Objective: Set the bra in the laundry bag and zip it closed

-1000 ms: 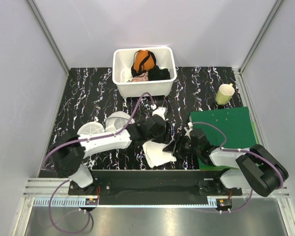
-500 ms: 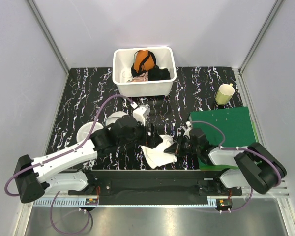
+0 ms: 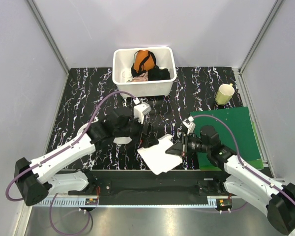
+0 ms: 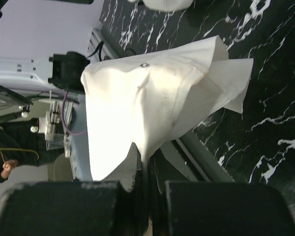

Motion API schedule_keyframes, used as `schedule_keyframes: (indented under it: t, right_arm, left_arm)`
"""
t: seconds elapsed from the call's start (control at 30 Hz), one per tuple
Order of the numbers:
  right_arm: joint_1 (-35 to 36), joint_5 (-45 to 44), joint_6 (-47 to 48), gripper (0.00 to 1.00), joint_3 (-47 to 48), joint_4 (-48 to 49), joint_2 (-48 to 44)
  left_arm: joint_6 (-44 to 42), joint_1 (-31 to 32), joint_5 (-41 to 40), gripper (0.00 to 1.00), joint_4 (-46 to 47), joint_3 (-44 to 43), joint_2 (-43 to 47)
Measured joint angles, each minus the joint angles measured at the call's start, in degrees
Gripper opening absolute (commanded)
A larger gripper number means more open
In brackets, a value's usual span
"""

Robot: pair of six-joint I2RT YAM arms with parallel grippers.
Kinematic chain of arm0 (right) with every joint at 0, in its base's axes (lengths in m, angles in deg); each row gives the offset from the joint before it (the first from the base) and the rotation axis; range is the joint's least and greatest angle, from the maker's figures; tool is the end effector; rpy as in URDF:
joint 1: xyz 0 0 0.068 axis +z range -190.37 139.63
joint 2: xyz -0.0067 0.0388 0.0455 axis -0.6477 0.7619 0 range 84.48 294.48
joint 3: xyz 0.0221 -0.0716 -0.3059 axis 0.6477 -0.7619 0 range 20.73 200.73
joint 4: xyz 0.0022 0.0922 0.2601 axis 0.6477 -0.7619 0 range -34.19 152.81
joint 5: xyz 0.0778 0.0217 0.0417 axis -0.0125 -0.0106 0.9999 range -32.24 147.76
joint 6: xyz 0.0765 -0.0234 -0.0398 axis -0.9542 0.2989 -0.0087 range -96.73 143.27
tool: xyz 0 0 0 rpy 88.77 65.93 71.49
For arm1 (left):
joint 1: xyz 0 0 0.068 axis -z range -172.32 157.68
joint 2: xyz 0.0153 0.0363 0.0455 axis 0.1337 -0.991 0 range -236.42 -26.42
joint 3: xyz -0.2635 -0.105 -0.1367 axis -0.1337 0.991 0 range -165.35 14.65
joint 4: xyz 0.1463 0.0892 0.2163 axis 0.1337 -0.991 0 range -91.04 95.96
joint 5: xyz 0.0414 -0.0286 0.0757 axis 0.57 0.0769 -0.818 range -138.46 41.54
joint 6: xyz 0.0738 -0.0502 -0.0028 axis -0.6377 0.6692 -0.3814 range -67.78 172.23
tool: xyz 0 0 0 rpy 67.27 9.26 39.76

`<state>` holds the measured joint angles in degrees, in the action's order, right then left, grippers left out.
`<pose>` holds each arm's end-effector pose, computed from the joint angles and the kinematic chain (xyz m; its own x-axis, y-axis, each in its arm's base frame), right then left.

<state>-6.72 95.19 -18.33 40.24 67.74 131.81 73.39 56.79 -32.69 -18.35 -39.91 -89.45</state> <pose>0.1367 0.1492 0.2175 -0.8438 0.0717 -0.5319 -0.4626 0.4053 0.7885 0.1628 -0.2210 0.3268 -0.6473 0.2165 -0.7309 0.6899 0.5742 -0.4409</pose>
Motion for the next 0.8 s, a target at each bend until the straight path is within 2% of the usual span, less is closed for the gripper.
schedule_keyframes:
  t: [0.37,0.67,0.77,0.8]
  right_arm:
    - [0.1,4.8,3.4,0.00,0.0,-7.9,-4.3]
    - [0.1,5.8,6.1,0.00,1.0,-7.2,-7.4]
    - [0.1,5.8,6.5,0.00,1.0,-5.1,-8.0]
    - [0.1,5.8,6.7,0.00,1.0,-4.1,-8.2]
  left_arm:
    - [-0.6,-0.2,14.0,0.99,1.1,0.2,-6.6]
    - [8.0,-0.3,25.2,0.96,12.9,6.1,-9.6]
    - [10.5,-0.3,27.6,0.91,16.6,6.9,-10.1]
    - [11.5,-0.3,28.6,0.87,18.1,7.4,-10.1]
